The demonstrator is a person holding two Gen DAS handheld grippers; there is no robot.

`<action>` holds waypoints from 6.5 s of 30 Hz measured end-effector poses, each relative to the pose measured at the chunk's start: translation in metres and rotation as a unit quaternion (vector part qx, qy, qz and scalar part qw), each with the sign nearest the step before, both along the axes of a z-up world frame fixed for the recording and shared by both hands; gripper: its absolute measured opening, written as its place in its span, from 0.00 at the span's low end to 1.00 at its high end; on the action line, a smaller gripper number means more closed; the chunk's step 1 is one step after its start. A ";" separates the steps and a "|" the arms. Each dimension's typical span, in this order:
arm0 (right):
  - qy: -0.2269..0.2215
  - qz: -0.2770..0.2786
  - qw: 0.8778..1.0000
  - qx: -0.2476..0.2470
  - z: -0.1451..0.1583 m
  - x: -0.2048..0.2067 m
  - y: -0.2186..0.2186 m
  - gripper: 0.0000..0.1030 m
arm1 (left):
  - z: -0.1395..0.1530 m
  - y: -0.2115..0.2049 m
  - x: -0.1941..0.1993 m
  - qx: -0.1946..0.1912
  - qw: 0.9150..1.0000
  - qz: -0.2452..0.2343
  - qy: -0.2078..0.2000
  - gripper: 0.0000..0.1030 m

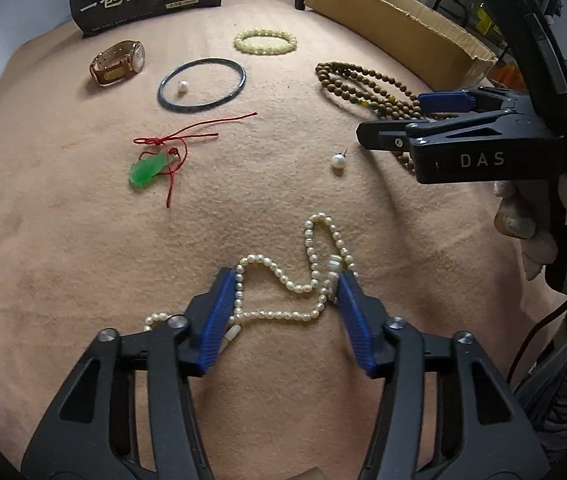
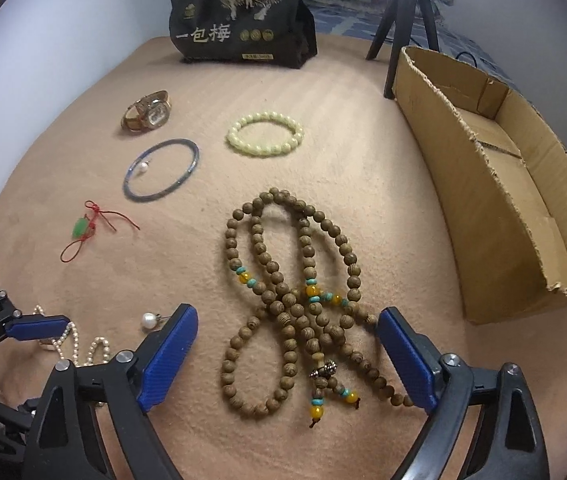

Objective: Organize jewelry
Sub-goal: 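Grasp the white pearl necklace with the left tool while the right grasps the brown bead mala, then carry both strands into the cardboard box and open both tools, then withdraw both open tools from the box back over the jewelry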

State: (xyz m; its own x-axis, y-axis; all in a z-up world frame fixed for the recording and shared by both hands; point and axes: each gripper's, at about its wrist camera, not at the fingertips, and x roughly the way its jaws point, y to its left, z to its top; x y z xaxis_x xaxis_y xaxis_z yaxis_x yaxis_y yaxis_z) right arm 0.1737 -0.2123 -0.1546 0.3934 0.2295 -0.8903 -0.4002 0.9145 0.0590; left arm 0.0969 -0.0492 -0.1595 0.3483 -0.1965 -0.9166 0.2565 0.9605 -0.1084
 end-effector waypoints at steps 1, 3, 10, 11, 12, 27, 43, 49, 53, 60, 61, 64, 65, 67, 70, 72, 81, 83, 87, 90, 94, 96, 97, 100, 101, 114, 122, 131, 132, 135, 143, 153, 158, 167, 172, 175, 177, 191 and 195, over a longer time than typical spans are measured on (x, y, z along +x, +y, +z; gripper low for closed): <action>0.000 0.001 1.000 -0.005 -0.001 0.001 0.001 0.92 | 0.000 0.001 0.001 0.000 1.000 0.002 0.001 0.44; 0.000 0.002 1.000 -0.015 -0.003 0.001 0.005 0.93 | 0.000 0.005 0.000 0.005 1.000 0.010 0.001 0.34; -0.012 0.005 0.999 -0.047 -0.001 0.001 0.014 0.76 | 0.002 0.018 0.002 -0.005 1.000 0.029 0.006 0.11; -0.013 0.003 0.999 -0.046 0.000 0.000 0.012 0.67 | 0.002 0.018 0.002 -0.006 1.000 0.030 0.007 0.08; -0.015 0.001 0.999 -0.045 0.002 0.001 0.011 0.59 | 0.003 0.018 0.002 -0.006 0.999 0.031 0.007 0.08; -0.012 -0.014 0.999 0.029 0.032 -0.008 -0.004 0.04 | 0.030 0.031 -0.001 -0.034 0.998 0.059 -0.016 0.05; -0.092 -0.036 0.990 0.103 0.115 -0.026 -0.023 0.04 | 0.085 0.049 -0.005 -0.073 0.990 0.090 -0.085 0.05; -0.124 -0.046 0.983 0.127 0.144 -0.033 -0.033 0.04 | 0.105 0.053 -0.004 -0.089 0.986 0.097 -0.106 0.05; -0.140 -0.056 0.979 0.139 0.157 -0.034 -0.042 0.04 | 0.115 0.056 -0.002 -0.104 0.983 0.102 -0.111 0.05; -0.171 -0.074 0.971 0.147 0.179 -0.031 -0.058 0.04 | 0.134 0.045 0.000 -0.114 0.981 0.094 -0.125 0.05; -0.174 -0.077 0.970 0.148 0.182 -0.031 -0.061 0.04 | 0.137 0.044 0.001 -0.116 0.981 0.093 -0.128 0.01; -0.182 -0.090 0.967 0.155 0.188 -0.025 -0.072 0.04 | 0.148 0.037 0.007 -0.121 0.980 0.084 -0.136 0.01; -0.183 -0.094 0.966 0.155 0.188 -0.024 -0.074 0.04 | 0.150 0.035 0.009 -0.120 0.979 0.083 -0.139 0.01; -0.184 -0.104 0.965 0.157 0.188 -0.019 -0.081 0.04 | 0.155 0.031 0.015 -0.121 0.979 0.080 -0.144 0.01; -0.187 -0.117 0.963 0.155 0.187 -0.014 -0.090 0.04 | 0.161 0.026 0.025 -0.127 0.979 0.075 -0.143 0.01; -0.188 -0.125 0.962 0.155 0.186 -0.011 -0.095 0.04 | 0.164 0.024 0.030 -0.125 0.978 0.074 -0.150 0.01; -0.199 -0.155 0.956 0.152 0.188 -0.006 -0.117 0.04 | 0.189 0.023 0.052 -0.128 0.975 0.071 -0.168 0.01; -0.201 -0.163 0.954 0.153 0.189 -0.004 -0.123 0.04 | 0.198 0.022 0.058 -0.131 0.973 0.071 -0.176 0.01; -0.199 -0.176 0.952 0.149 0.185 0.001 -0.133 0.04 | 0.217 0.016 0.074 -0.135 0.971 0.066 -0.188 0.01; -0.195 -0.186 0.951 0.151 0.181 0.005 -0.143 0.04 | 0.227 0.007 0.088 -0.134 0.969 0.059 -0.198 0.01; -0.190 -0.200 0.948 0.156 0.175 0.011 -0.156 0.04 | 0.239 -0.009 0.108 -0.137 0.968 0.050 -0.206 0.01; -0.187 -0.207 0.947 0.157 0.170 0.015 -0.161 0.04 | 0.243 -0.017 0.118 -0.140 0.967 0.046 -0.206 0.01; -0.185 -0.210 0.947 0.157 0.169 0.017 -0.163 0.04 | 0.245 -0.020 0.123 -0.142 0.967 0.044 -0.206 0.01; -0.178 -0.222 0.945 0.162 0.161 0.023 -0.172 0.04 | 0.249 -0.036 0.136 -0.143 0.967 0.034 -0.209 0.01; -0.176 -0.224 0.945 0.163 0.159 0.025 -0.173 0.04 | 0.250 -0.040 0.140 -0.144 0.967 0.031 -0.210 0.01; -0.132 -0.245 0.950 0.139 0.123 0.044 -0.183 0.04 | 0.247 -0.114 0.197 -0.159 0.968 -0.007 -0.194 0.01; -0.109 -0.248 0.955 0.121 0.110 0.051 -0.184 0.04 | 0.220 -0.149 0.215 -0.157 0.973 -0.025 -0.166 0.01; -0.110 -0.274 0.948 0.117 0.113 0.049 -0.193 0.46 | 0.181 -0.157 0.224 -0.147 0.983 -0.029 -0.110 0.03; -0.111 -0.276 0.947 0.120 0.114 0.049 -0.194 0.47 | 0.178 -0.156 0.225 -0.146 0.984 -0.026 -0.103 0.08; -0.115 -0.287 0.943 0.127 0.117 0.047 -0.197 0.61 | 0.177 -0.151 0.223 -0.151 0.983 -0.019 -0.103 0.34; -0.120 -0.295 0.940 0.123 0.128 0.043 -0.197 0.66 | 0.181 -0.138 0.214 -0.138 0.984 -0.013 -0.115 0.34; -0.130 -0.290 0.941 0.114 0.143 0.028 -0.199 0.66 | 0.191 -0.118 0.190 -0.124 0.983 -0.008 -0.132 0.34; -0.142 -0.283 0.943 0.107 0.156 0.018 -0.195 0.66 | 0.204 -0.102 0.171 -0.114 0.982 -0.003 -0.151 0.34; -0.162 -0.259 0.948 0.093 0.179 -0.007 -0.183 0.71 | 0.226 -0.063 0.127 -0.095 0.977 0.008 -0.190 0.35; -0.175 -0.242 0.951 0.077 0.188 -0.019 -0.171 0.76 | 0.236 -0.038 0.104 -0.082 0.973 0.013 -0.215 0.48; -0.186 -0.226 0.953 0.083 0.195 -0.027 -0.162 0.83 | 0.240 -0.021 0.090 -0.065 0.971 0.016 -0.230 0.48; -0.191 -0.213 0.954 0.086 0.198 -0.032 -0.153 0.85 | 0.241 -0.005 0.081 -0.062 0.970 0.023 -0.236 0.48; -0.185 -0.116 0.971 0.092 0.182 -0.046 -0.076 0.98 | 0.175 0.083 0.056 -0.062 0.980 0.085 -0.170 0.48; -0.171 -0.105 0.975 0.095 0.171 -0.042 -0.060 0.99 | 0.152 0.098 0.051 -0.061 0.984 0.089 -0.143 0.48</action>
State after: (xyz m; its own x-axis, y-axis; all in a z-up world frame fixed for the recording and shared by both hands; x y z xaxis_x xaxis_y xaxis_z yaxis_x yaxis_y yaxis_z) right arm 0.1317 -0.2727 0.0159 0.7166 0.2600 -0.6472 -0.2309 0.9640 0.1316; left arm 0.1482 0.0487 -0.0073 0.6281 -0.2114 -0.7489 0.1216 0.9772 -0.1738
